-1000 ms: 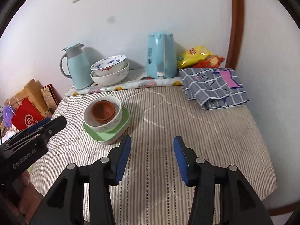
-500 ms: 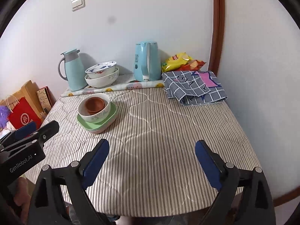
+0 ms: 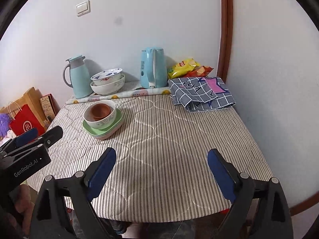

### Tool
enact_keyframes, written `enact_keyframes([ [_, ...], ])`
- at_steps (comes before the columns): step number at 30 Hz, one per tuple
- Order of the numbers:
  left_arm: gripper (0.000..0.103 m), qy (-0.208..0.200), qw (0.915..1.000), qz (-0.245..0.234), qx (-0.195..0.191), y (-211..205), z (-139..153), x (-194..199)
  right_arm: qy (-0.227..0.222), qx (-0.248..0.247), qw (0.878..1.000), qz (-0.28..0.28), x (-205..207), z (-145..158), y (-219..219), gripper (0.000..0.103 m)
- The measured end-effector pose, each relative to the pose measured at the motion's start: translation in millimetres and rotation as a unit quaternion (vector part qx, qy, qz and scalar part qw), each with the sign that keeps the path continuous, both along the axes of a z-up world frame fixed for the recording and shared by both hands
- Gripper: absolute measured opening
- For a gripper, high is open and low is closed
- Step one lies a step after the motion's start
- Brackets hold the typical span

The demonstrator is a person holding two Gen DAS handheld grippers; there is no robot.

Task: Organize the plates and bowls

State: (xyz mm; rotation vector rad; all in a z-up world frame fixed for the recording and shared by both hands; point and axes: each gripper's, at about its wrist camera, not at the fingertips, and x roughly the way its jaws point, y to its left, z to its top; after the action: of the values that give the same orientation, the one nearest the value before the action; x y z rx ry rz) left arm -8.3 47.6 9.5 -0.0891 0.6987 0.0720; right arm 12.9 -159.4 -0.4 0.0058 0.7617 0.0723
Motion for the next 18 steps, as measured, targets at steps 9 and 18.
enact_keyframes([
  [9, 0.081, 0.004, 1.0000, -0.001, 0.000, -1.5, -4.1, 0.2, 0.001, -0.004, 1.000, -0.001, -3.7, -2.4, 0.8, 0.092],
  [18, 0.081, 0.005, 1.0000, -0.003, 0.004, -3.9, -3.8, -1.3, 0.001, 0.001, 1.000, -0.005, -4.5, -2.1, -2.5, 0.092],
])
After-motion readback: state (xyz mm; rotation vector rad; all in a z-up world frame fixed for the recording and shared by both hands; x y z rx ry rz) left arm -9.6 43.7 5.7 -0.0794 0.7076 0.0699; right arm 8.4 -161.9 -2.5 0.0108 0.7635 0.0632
